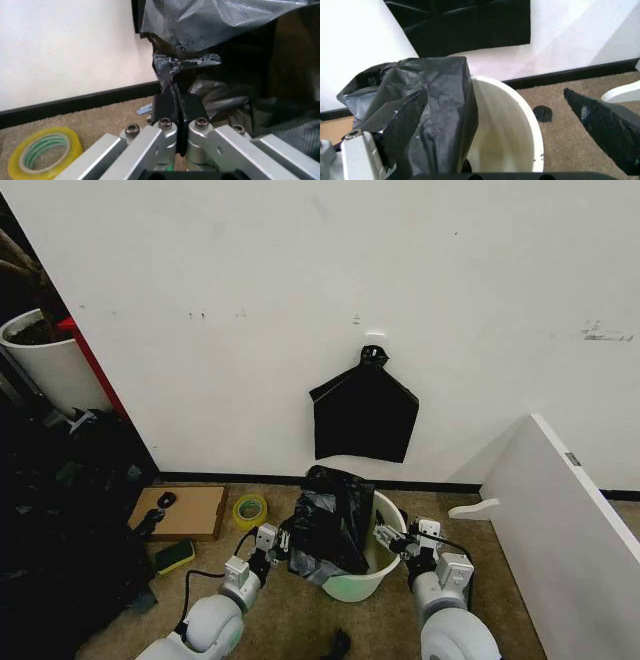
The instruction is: Place the garbage bag over the trash bin.
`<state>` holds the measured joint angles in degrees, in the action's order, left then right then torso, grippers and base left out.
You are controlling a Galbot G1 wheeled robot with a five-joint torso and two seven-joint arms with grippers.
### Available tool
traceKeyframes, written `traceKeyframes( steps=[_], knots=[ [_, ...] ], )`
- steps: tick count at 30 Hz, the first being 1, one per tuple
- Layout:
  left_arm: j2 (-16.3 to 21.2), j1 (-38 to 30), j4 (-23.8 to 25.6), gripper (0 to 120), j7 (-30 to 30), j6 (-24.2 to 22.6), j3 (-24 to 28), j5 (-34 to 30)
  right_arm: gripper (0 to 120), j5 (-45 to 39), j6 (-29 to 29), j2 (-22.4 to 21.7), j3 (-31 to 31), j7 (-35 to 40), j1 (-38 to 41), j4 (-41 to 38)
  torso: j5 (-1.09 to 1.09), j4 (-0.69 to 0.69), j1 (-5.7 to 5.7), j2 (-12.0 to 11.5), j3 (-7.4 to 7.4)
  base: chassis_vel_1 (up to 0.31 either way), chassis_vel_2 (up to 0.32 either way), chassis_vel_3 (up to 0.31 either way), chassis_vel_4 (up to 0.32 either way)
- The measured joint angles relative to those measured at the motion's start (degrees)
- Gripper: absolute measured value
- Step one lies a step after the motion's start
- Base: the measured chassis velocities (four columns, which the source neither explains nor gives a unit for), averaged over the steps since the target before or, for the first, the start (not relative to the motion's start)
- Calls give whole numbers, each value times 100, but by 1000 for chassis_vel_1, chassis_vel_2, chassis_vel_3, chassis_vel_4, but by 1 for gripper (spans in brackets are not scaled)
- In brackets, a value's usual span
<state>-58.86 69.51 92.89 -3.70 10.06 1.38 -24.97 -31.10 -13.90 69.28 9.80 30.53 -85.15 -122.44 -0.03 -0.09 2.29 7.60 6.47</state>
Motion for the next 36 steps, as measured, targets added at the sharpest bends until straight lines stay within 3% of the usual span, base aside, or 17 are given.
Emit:
traceKeyframes(
  steps=[12,16,19,21,27,36],
  knots=[
    [-16,50,17,0,-77,-126,3,-18,100,12,0,-4,2,-1,1,-15,0,0,0,0,0,0,0,0,0],
    [53,119,225,12,-129,-246,-43,18,100,14,0,-18,11,-2,-1,-26,-1,0,0,0,0,0,0,0,0],
    [204,284,537,27,-137,-319,-146,101,100,6,0,-43,18,-2,16,-48,-1,0,0,0,0,0,0,0,0],
    [233,325,580,28,-135,-319,-177,134,100,4,0,-47,19,-2,20,-51,-1,-1,0,0,0,0,0,0,0],
    [596,835,1183,55,-133,-313,-597,285,100,-6,0,-53,7,-2,48,-63,1,1,0,0,0,0,0,0,0],
    [1081,826,1823,84,-136,-372,-505,261,100,10,-1,-19,6,-3,42,-80,0,0,0,0,0,0,0,0,0]
  ],
)
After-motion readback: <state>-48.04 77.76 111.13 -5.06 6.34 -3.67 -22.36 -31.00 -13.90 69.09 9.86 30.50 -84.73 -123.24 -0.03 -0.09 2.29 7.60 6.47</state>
